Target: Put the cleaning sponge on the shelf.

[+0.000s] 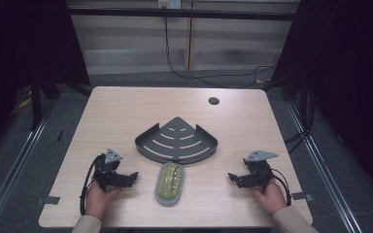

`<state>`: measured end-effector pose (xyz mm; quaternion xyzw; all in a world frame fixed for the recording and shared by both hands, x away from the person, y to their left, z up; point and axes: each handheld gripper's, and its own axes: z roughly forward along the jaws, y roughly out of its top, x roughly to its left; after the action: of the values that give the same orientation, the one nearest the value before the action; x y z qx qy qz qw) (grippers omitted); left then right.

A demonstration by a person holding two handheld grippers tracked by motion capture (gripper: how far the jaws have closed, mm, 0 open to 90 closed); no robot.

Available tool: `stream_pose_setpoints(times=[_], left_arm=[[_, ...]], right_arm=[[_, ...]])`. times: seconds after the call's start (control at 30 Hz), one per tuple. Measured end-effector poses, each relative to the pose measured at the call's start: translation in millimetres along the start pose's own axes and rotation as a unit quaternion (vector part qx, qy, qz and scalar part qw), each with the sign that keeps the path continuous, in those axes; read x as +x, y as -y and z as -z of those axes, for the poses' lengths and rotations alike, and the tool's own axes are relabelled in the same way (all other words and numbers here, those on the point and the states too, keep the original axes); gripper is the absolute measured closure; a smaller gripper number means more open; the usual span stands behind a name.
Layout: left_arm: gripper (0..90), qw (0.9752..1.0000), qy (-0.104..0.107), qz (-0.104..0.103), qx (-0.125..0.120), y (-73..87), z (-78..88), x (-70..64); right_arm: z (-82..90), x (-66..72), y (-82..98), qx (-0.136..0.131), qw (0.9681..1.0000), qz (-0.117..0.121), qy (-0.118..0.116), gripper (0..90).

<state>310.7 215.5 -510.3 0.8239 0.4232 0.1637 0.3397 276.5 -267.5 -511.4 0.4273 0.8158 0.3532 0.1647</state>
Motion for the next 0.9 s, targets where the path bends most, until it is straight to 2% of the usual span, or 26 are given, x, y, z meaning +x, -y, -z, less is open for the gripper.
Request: stream_pose_setpoints(times=[0.1,0.13,0.17,0.23,0.33,0.4,0.47,0.5,0.57,0.6,0.63,0.67,0.7,0.73,0.77,0.8,0.83,0.9], left_arm=[[0.1,1.0000,-0.001,0.000,0.008,-1.8,0.1,0.2],[0.1,0.9995,-0.004,0.004,0.031,-5.8,1.0,-0.7],[0.4,0.9988,-0.010,0.008,0.047,-8.8,1.8,-1.1],[4.1,0.9972,-0.007,0.014,0.073,-14.0,4.5,-1.7],[16.6,0.9927,-0.004,0.016,0.120,-23.5,9.4,-3.3],[18.9,0.9875,0.016,0.007,0.156,-30.5,11.3,-6.2],[23.4,0.9832,0.033,0.004,0.180,-37.5,13.2,-11.3],[23.3,0.9832,0.033,0.004,0.180,-37.5,13.2,-11.3],[23.4,0.9788,0.045,0.003,0.200,-47.2,15.6,-16.3],[24.1,0.9754,0.058,0.011,0.212,-58.5,18.9,-21.6],[24.4,0.9754,0.058,0.011,0.212,-58.5,18.9,-21.6],[25.2,0.9733,0.064,0.014,0.220,-70.7,23.2,-27.3],[25.4,0.9733,0.064,0.014,0.220,-70.7,23.2,-27.3],[25.9,0.9722,0.067,0.015,0.224,-76.7,25.4,-31.1],[27.1,0.9699,0.079,0.019,0.230,-86.9,27.7,-40.1],[27.4,0.9687,0.083,0.019,0.233,-91.5,28.2,-44.9],[27.6,0.9687,0.083,0.019,0.233,-91.5,28.2,-44.9],[28.2,0.9653,0.088,0.015,0.245,-100.1,28.2,-53.6]], right_arm=[[0.0,0.0,0.0,0.000,1.0000,0.000,0.000,12.6],[0.0,0.0,0.0,0.000,1.0000,0.000,0.000,12.6],[0.0,0.0,0.0,0.000,1.0000,0.000,0.000,12.6],[0.0,0.0,0.0,0.000,1.0000,0.000,0.001,12.6],[0.0,0.1,0.0,0.000,1.0000,0.000,0.001,12.6],[0.0,0.1,0.0,0.000,1.0000,0.001,0.001,12.6],[0.0,0.1,0.0,0.000,1.0000,0.000,0.001,12.6],[0.1,0.0,0.0,0.001,1.0000,0.001,0.001,12.6],[0.0,0.1,0.0,0.000,1.0000,0.000,0.001,12.6],[0.0,0.1,0.0,0.000,1.0000,0.000,0.001,12.6],[0.0,0.1,0.0,0.000,1.0000,0.000,0.001,12.6],[0.0,0.0,0.0,0.000,1.0000,0.001,0.001,12.6],[0.0,0.0,0.0,0.000,1.0000,0.001,0.001,12.6],[0.0,0.1,0.0,0.000,1.0000,0.000,0.001,12.6],[0.0,0.1,0.0,0.000,1.0000,0.000,0.001,12.6],[0.0,0.1,0.0,0.000,1.0000,0.001,0.001,12.6],[0.0,0.1,0.0,0.000,1.0000,0.001,0.001,12.6],[0.0,0.0,0.0,0.000,1.0000,0.001,0.001,12.6]])
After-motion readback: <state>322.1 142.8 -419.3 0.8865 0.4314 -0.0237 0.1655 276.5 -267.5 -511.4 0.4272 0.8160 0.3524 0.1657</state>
